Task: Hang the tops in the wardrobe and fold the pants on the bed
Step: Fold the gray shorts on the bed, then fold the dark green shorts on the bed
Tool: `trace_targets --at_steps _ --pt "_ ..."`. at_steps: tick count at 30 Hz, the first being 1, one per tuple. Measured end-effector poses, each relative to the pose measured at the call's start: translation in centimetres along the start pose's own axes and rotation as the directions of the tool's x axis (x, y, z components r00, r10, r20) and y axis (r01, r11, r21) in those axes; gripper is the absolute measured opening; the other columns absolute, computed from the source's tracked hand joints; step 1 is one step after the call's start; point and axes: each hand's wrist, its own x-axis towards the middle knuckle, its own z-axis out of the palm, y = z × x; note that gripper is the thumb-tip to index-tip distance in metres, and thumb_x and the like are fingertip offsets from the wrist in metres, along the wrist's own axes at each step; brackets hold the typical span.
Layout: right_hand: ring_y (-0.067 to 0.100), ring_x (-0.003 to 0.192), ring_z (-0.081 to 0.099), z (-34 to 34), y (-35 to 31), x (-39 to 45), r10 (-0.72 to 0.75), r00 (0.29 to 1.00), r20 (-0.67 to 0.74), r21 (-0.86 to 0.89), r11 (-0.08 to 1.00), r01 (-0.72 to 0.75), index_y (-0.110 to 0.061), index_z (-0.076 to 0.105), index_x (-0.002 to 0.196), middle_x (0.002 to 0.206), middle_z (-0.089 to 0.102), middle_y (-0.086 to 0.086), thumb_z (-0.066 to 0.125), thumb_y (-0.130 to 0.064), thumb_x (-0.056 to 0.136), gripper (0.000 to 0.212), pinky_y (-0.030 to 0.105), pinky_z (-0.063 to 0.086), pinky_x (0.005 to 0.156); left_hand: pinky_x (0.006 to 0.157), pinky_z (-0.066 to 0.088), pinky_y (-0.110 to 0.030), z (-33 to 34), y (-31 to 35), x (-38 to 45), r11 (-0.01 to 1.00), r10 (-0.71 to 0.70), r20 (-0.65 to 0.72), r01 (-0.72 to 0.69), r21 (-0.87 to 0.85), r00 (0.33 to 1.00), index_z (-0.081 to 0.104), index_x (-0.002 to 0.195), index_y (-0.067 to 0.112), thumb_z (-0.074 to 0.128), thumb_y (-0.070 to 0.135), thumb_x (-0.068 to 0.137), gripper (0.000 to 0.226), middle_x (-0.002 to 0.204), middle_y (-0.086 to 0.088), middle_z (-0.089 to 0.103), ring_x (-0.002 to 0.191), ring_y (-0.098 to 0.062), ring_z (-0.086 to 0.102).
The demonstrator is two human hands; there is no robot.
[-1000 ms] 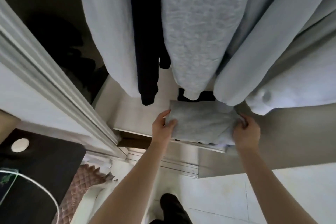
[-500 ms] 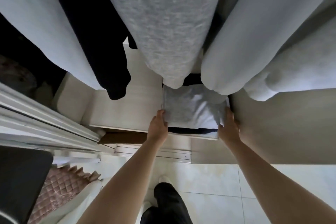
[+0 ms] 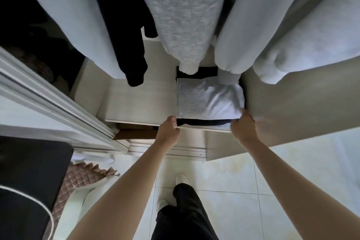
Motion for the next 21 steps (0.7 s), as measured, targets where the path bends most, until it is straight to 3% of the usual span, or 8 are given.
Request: trace_targets --at_steps 3,6,8,11,13,16,20,21 --pt "0.032 0.126 0.048 -0.1 -0.5 -2.9 -0.094 0.994 0.058 0.011 0.996 0.093 -0.002 0.041 0.139 0.136 0.052 0.018 0.047 -0.003 0.091 0.048 0.028 0.034 0.1 0.086 0.053 -0.035 -0.8 0.3 -2.9 0.997 -0.008 -0.031 0.006 -0.071 0.999 0.053 0.128 0.016 0.046 0.008 0.093 0.037 0.119 -0.005 0.066 0.103 -0.025 0.064" --pt "0.031 0.119 0.054 -0.3 -1.2 -7.3 -0.229 0.969 0.091 0.075 0.972 0.223 -0.002 0.048 0.134 0.128 0.059 0.015 0.052 -0.002 0.091 0.043 0.02 0.033 0.092 0.087 0.051 -0.028 -1.7 0.6 -6.9 0.994 0.016 -0.13 -0.03 -0.106 0.991 0.062 0.114 0.015 0.051 0.01 0.092 0.025 0.102 -0.003 0.072 0.096 -0.019 0.066" --pt "0.029 0.114 0.058 -0.4 -1.4 -9.9 -0.331 0.936 0.12 0.101 0.942 0.32 -0.003 0.051 0.13 0.12 0.064 0.012 0.055 -0.001 0.09 0.041 0.015 0.032 0.087 0.078 0.047 -0.017 -2.0 0.8 -9.5 0.99 0.054 -0.2 -0.079 -0.12 0.978 0.065 0.107 0.013 0.054 0.01 0.091 0.02 0.095 0.0 0.073 0.091 -0.013 0.067" --pt "0.023 0.11 0.059 -1.1 -1.6 -13.3 -0.47 0.861 0.197 0.13 0.883 0.452 -0.006 0.054 0.127 0.118 0.064 0.006 0.056 -0.004 0.091 0.036 0.016 0.033 0.09 0.071 0.046 -0.011 -1.3 1.2 -14.0 0.982 0.049 -0.288 -0.098 -0.159 0.956 0.064 0.108 0.018 0.053 0.011 0.093 0.02 0.092 0.005 0.073 0.084 -0.009 0.066" --pt "0.021 0.106 0.059 -1.7 -1.6 -14.9 -0.548 0.797 0.255 0.164 0.837 0.523 -0.007 0.054 0.124 0.113 0.064 0.004 0.056 -0.004 0.091 0.033 0.014 0.034 0.086 0.068 0.044 -0.005 -0.4 1.2 -17.1 0.979 0.014 -0.343 -0.083 -0.189 0.939 0.061 0.111 0.024 0.052 0.013 0.096 0.021 0.09 0.009 0.072 0.08 -0.002 0.065" --pt "0.014 0.104 0.055 -2.3 -1.0 -16.7 -0.614 0.682 0.398 0.189 0.782 0.593 -0.01 0.051 0.127 0.113 0.06 -0.001 0.054 -0.007 0.094 0.033 0.006 0.031 0.08 0.064 0.045 -0.005 1.4 0.5 -21.5 0.965 -0.084 -0.405 -0.027 -0.26 0.911 0.061 0.113 0.028 0.05 0.017 0.097 0.023 0.089 0.01 0.071 0.075 -0.003 0.063" --pt "0.01 0.111 0.053 -2.7 0.8 -18.2 -0.678 0.441 0.588 0.216 0.657 0.723 -0.018 0.048 0.131 0.117 0.059 -0.006 0.051 -0.015 0.097 0.035 0.018 0.038 0.089 0.063 0.041 -0.004 4.5 -0.8 -27.3 0.936 -0.293 -0.546 0.12 -0.329 0.785 0.06 0.112 0.032 0.048 0.02 0.098 0.022 0.092 0.012 0.071 0.08 0.0 0.062" --pt "0.01 0.112 0.053 -2.7 1.0 -18.2 -0.68 0.42 0.601 0.211 0.642 0.737 -0.019 0.048 0.131 0.117 0.059 -0.007 0.05 -0.017 0.097 0.034 0.022 0.041 0.092 0.064 0.042 -0.004 4.9 -1.1 -28.1 0.925 -0.328 -0.56 0.138 -0.355 0.761 0.061 0.111 0.031 0.048 0.02 0.098 0.022 0.089 0.013 0.071 0.081 0.001 0.062"
